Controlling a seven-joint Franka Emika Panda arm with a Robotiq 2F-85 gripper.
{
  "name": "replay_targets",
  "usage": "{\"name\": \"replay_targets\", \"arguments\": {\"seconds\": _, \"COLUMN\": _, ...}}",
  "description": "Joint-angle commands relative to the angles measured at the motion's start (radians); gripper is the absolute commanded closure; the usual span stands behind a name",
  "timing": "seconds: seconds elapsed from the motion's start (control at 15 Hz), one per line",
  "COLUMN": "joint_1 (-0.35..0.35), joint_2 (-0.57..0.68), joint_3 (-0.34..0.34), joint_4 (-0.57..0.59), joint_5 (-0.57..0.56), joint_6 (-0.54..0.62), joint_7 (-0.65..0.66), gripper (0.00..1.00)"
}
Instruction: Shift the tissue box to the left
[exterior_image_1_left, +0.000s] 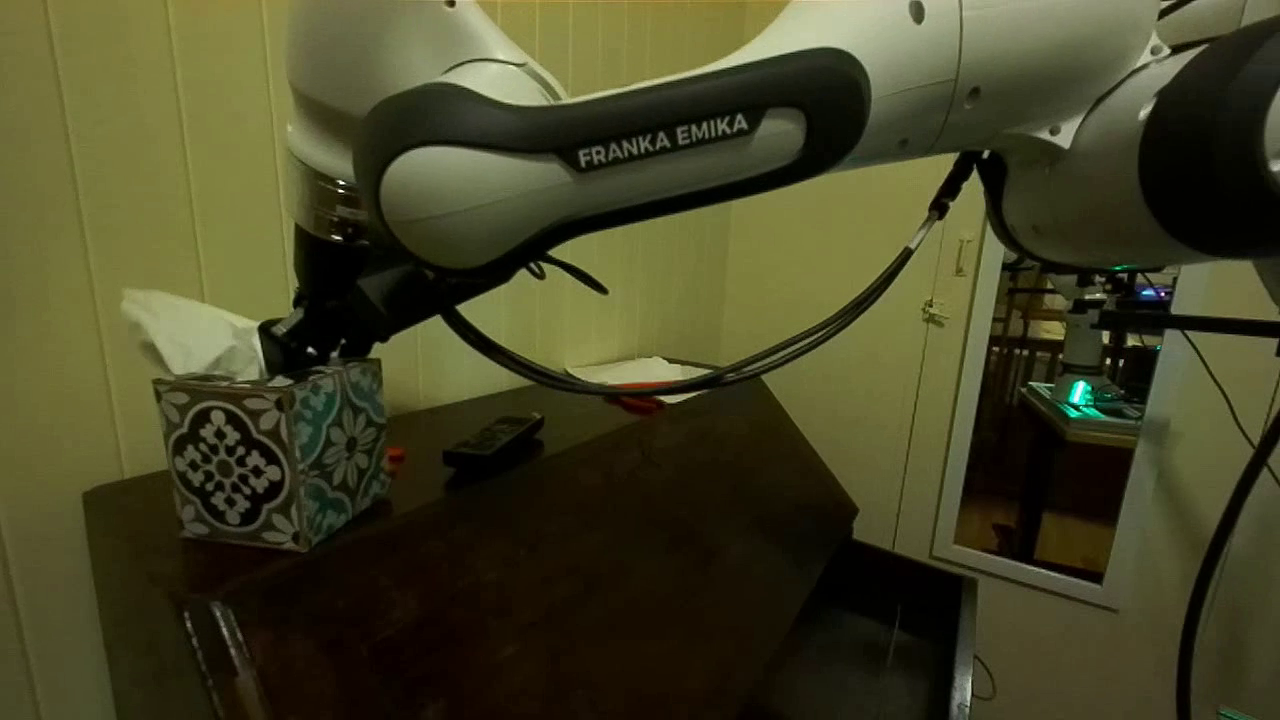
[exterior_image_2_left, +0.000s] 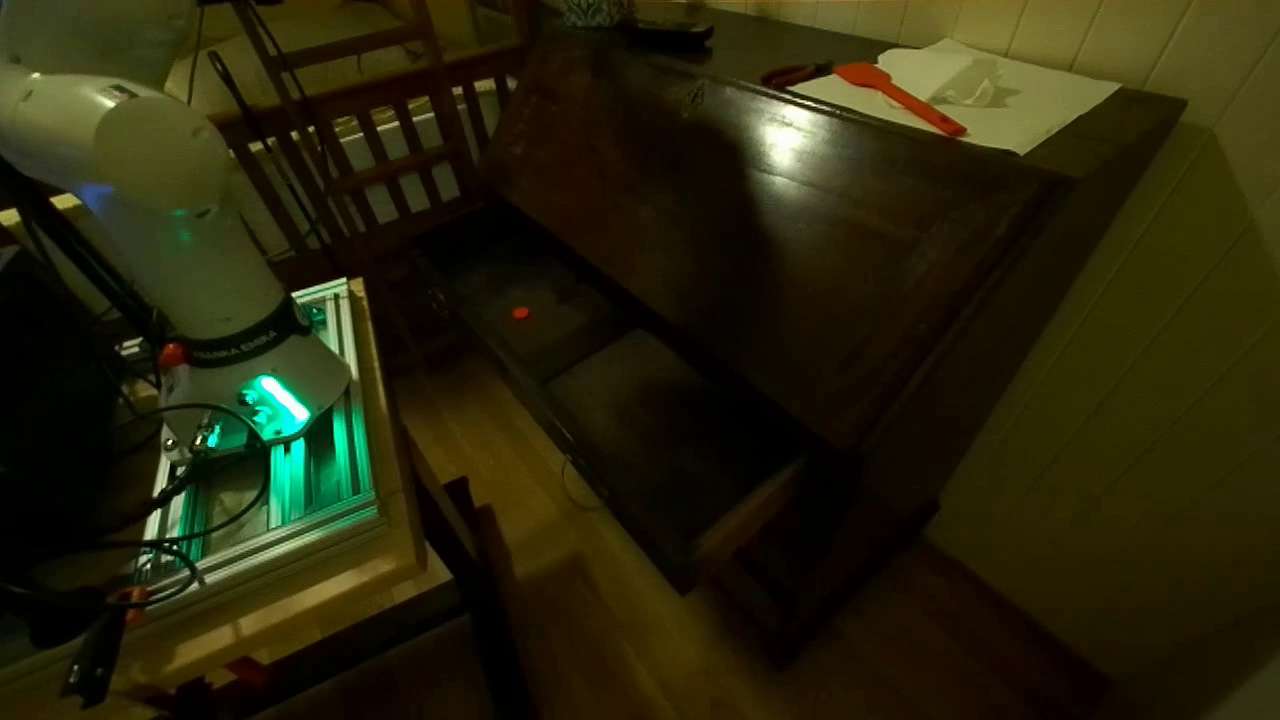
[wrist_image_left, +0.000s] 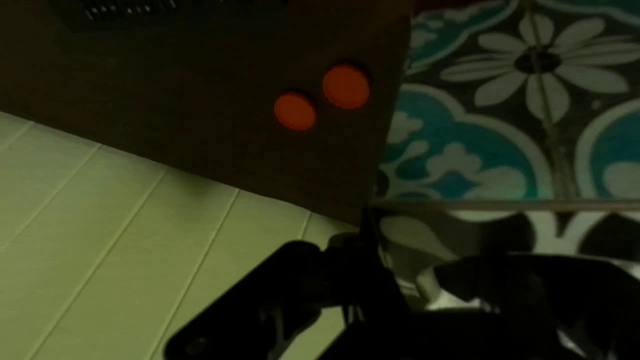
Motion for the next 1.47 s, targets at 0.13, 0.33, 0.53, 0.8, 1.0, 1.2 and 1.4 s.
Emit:
{"name": "replay_targets", "arguments": {"seconds": 0.13, "joint_1": 0.044, "joint_2": 0.116, "joint_3": -0.061, "joint_4": 0.231, "joint_5": 0.011, "joint_6": -0.098, "joint_7": -0.054, "gripper": 0.39}}
{"name": "replay_targets", "arguments": {"seconds": 0.33, "joint_1": 0.025, "joint_2": 0.102, "joint_3": -0.023, "joint_4": 0.268, "joint_5": 0.040, "joint_6": -0.161, "joint_7": -0.091, "gripper": 0.19}}
{"name": "replay_targets", "arguments": {"seconds": 0.53, "joint_1": 0.006, "joint_2": 0.069, "joint_3": 0.011, "joint_4": 0.300, "joint_5": 0.094, "joint_6": -0.239, "joint_7": -0.130, "gripper": 0.01}}
{"name": "replay_targets", "arguments": {"seconds": 0.8, "joint_1": -0.057, "joint_2": -0.022, "joint_3": 0.026, "joint_4": 0.349, "joint_5": 0.191, "joint_6": -0.411, "joint_7": -0.170, "gripper": 0.00}}
{"name": "replay_targets", "arguments": {"seconds": 1.0, "joint_1": -0.128, "joint_2": -0.111, "joint_3": 0.039, "joint_4": 0.374, "joint_5": 0.280, "joint_6": -0.646, "joint_7": -0.204, "gripper": 0.00}}
{"name": "replay_targets", "arguments": {"seconds": 1.2, "joint_1": -0.217, "joint_2": -0.208, "joint_3": 0.031, "joint_4": 0.386, "joint_5": 0.375, "joint_6": -0.854, "joint_7": -0.203, "gripper": 0.00}}
{"name": "replay_targets", "arguments": {"seconds": 1.4, "joint_1": -0.354, "joint_2": -0.306, "joint_3": 0.039, "joint_4": 0.369, "joint_5": 0.535, "joint_6": -1.010, "joint_7": -0.243, "gripper": 0.00}}
